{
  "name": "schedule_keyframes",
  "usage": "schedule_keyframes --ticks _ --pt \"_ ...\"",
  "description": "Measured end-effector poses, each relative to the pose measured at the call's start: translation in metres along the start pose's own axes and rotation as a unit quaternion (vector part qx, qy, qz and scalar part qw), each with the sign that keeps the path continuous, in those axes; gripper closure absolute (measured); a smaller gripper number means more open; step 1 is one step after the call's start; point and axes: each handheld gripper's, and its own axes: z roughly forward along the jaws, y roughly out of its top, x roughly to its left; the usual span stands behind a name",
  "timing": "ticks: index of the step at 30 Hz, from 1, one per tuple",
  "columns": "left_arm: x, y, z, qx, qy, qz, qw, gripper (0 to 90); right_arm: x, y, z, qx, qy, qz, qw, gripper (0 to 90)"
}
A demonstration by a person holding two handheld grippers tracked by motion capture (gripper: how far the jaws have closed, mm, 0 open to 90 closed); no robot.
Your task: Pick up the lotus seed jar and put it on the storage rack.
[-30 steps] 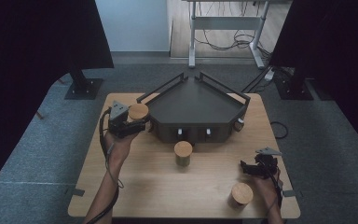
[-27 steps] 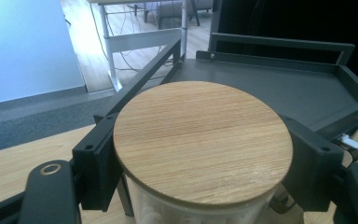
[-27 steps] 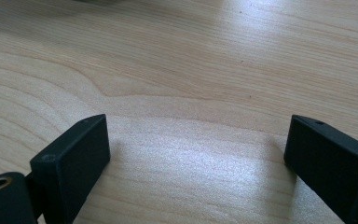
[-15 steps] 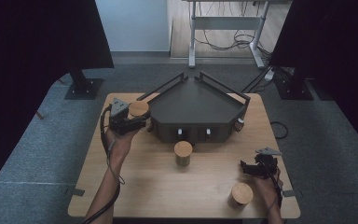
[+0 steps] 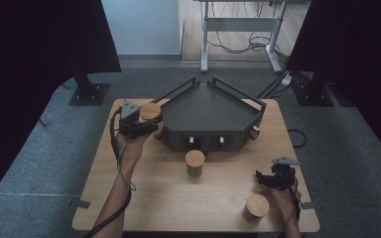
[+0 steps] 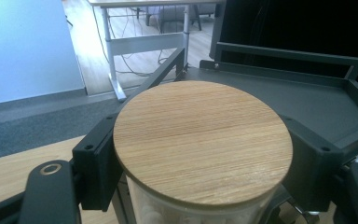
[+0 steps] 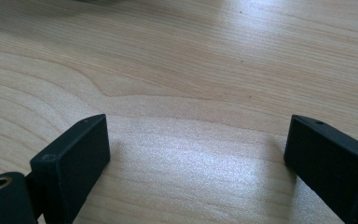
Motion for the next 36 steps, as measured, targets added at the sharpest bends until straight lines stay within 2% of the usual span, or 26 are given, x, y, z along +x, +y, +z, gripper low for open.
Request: schedule_keyframes --ticks 18,36 --pt "-0.004 0.012 0.011 -0.001 0.004 0.018 0.9998 23.9 0.000 0.000 0.000 0.000 0.001 -0.001 1.0000 6.1" --pt "0.002 0.014 0.027 -0.004 0.002 0.002 1.0000 23.9 0.000 0.000 0.000 0.000 0.002 -0.001 1.0000 6.1"
